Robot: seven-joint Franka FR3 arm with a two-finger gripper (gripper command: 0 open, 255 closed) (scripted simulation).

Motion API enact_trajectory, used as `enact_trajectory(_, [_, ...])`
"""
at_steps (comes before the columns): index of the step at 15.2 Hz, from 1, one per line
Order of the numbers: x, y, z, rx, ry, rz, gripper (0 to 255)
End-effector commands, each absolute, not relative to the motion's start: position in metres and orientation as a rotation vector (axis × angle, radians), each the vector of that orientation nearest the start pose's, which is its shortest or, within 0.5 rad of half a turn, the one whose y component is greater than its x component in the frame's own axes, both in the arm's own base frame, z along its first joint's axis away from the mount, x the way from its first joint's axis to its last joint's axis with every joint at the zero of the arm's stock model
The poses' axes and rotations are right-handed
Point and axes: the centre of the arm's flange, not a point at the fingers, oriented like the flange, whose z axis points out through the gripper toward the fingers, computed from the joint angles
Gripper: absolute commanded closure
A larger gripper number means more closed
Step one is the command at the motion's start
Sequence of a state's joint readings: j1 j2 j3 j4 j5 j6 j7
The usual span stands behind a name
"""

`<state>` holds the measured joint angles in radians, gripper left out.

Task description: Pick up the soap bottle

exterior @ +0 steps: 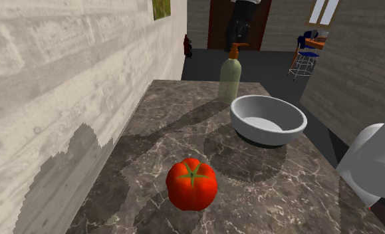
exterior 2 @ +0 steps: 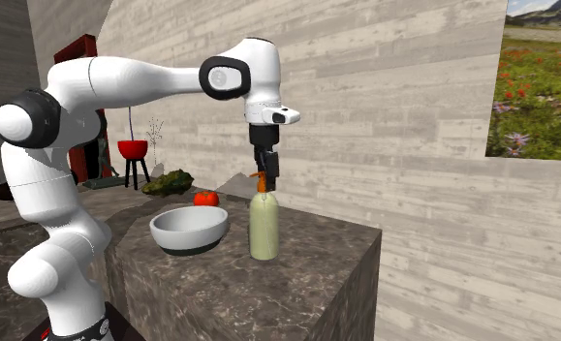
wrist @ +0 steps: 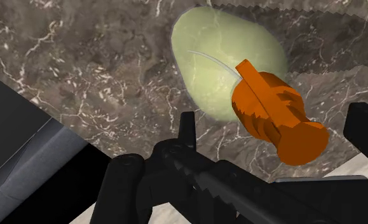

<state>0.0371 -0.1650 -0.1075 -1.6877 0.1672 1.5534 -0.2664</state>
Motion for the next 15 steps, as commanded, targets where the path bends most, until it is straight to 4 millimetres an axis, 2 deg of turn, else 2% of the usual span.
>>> enact_trajectory(1, [0.500,-0.022,0.655,-2.948,-0.300,-0.090,255])
enact_trajectory(10, [0.500,-0.022,0.655,-2.948,-0.300,-0.090,255])
enact_trajectory(15, [0.500,-0.022,0.681,-2.948,-0.300,-0.090,255])
